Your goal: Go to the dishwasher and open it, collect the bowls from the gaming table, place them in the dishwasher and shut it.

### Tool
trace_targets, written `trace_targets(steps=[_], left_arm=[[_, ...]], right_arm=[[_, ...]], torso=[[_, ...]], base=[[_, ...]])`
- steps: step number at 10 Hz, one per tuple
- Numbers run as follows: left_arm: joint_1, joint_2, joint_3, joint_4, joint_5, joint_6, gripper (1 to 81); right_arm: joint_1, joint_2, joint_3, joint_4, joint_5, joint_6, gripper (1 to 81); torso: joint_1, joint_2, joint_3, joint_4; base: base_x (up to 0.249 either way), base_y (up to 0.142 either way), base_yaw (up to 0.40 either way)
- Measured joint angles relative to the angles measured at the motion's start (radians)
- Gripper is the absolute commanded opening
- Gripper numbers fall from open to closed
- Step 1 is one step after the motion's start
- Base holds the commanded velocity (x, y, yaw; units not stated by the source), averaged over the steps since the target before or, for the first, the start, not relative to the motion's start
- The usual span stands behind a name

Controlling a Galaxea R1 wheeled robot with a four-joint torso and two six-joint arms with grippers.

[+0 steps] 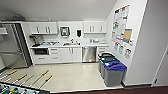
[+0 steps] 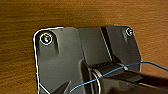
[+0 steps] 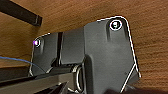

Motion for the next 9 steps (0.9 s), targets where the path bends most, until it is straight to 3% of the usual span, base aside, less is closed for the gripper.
trace_targets(steps=[9], left_arm=[[0.000,-0.002,0.000,0.000,0.000,0.000,81.1]], right_arm=[[0.000,-0.003,0.000,0.000,0.002,0.000,81.1]], torso=[[0.000,0.000,0.000,0.000]], base=[[0.134,0.000,0.000]])
